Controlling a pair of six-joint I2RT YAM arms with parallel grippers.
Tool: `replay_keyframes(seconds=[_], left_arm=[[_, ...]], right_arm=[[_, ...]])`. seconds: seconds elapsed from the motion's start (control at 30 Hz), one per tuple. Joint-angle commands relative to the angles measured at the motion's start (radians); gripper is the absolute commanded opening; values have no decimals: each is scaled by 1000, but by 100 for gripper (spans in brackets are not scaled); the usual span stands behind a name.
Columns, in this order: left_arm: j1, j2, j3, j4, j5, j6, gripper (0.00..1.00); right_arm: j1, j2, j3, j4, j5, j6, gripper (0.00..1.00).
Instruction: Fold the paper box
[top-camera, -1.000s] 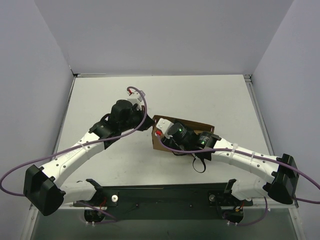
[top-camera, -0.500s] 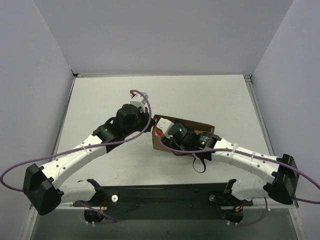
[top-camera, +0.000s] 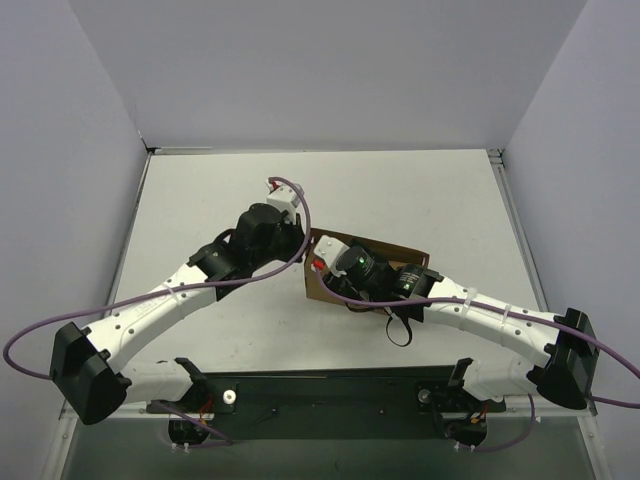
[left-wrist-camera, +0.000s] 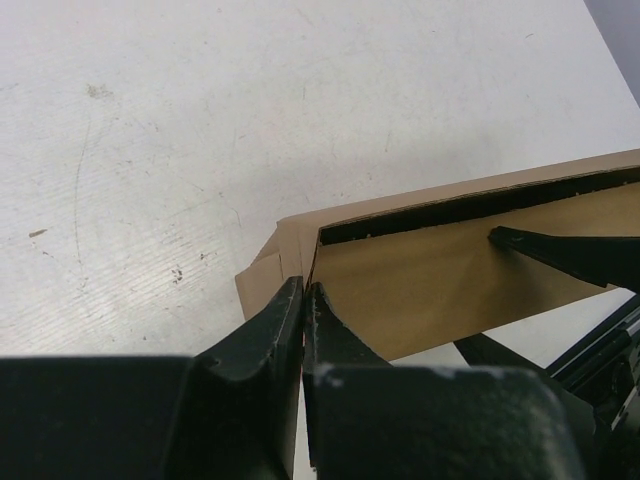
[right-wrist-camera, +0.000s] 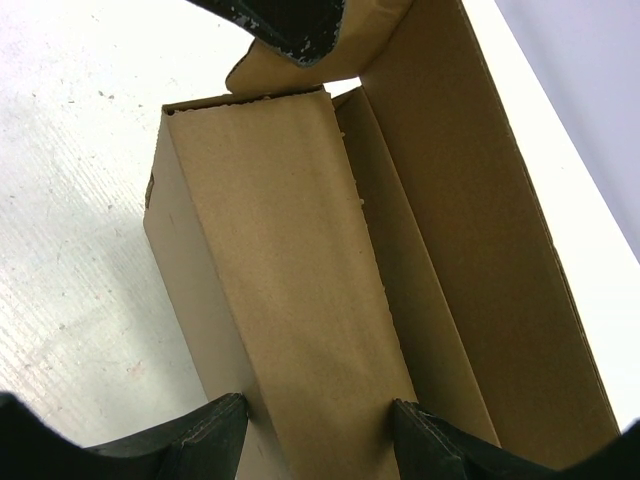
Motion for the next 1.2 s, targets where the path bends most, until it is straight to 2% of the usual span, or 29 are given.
replay_keyframes(seconds=[0.0,0.03,0.17,0.37,0.47,0.57,0.7,0.8,1.17], left_arm=[[-8,24,24,-93,-9,61,16],[-8,24,29,-88,-9,66,22],[-8,24,40,-64,-14,83,37],[-7,17,54,-42,-15,112,48],[-5,6,52,-19,-15,123,51],[-4,7,60,-8,-14,127,49],[-3,26,78,-22,-8,133,35],[-2,29,80,-18,-3,132,29],[-2,60,103,-50,14,107,24]], right_arm=[[1,6,-34,-85,-24,51,58],[1,7,-34,-87,-26,51,58],[1,10,-31,-90,-26,52,58],[1,11,-31,-95,-27,57,58],[1,11,-31,-96,-26,58,58],[1,11,-29,-98,-29,58,58],[1,13,-31,-99,-30,58,58],[1,16,-31,-99,-32,58,58],[-1,23,-29,-102,-33,61,58]])
